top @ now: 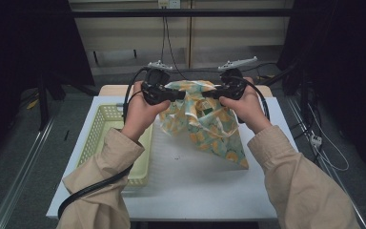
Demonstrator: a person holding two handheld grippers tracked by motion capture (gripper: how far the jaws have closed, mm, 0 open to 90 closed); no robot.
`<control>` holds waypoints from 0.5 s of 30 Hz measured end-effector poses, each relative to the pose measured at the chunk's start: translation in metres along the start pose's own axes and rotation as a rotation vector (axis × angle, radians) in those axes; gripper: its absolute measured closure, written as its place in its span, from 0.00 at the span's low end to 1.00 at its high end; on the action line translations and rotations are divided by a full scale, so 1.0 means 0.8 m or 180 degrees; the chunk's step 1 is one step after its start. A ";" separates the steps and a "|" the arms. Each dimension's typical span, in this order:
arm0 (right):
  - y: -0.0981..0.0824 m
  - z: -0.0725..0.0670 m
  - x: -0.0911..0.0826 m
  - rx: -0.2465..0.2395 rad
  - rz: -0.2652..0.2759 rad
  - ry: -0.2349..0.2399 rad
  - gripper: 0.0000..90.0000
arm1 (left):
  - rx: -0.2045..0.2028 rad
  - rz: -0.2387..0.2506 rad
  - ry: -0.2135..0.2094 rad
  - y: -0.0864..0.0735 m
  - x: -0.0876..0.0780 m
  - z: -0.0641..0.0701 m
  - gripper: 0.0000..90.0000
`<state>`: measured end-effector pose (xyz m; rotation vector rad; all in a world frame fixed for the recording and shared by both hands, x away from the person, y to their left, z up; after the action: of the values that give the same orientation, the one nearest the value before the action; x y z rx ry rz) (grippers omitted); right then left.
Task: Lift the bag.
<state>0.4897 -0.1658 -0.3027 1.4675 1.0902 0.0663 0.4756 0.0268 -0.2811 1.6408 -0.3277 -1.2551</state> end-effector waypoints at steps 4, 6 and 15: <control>-0.002 -0.011 0.010 -0.0014 -0.0026 0.0063 0.96 | -0.0030 -0.0001 -0.0012 -0.009 -0.001 -0.001 0.87; -0.005 -0.014 0.014 -0.0008 -0.0043 0.0070 0.94 | -0.0055 0.0013 -0.0020 -0.014 -0.002 -0.001 0.80; -0.009 -0.030 0.015 0.0070 -0.0091 0.0151 0.58 | -0.0193 -0.0059 0.0131 -0.036 -0.006 -0.016 0.37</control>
<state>0.4778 -0.1420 -0.3085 1.4760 1.1532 0.0695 0.4747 0.0507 -0.3025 1.6188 -0.2472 -1.2317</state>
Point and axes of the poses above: each handheld gripper's, and its own axes: x roughly forward along the jaws, y roughly out of its top, z roughly to its right, the point moved 4 cm from there along x, roughly forward along the jaws, and after that the axes turned 8 degrees about x, right-handed, at the moved point
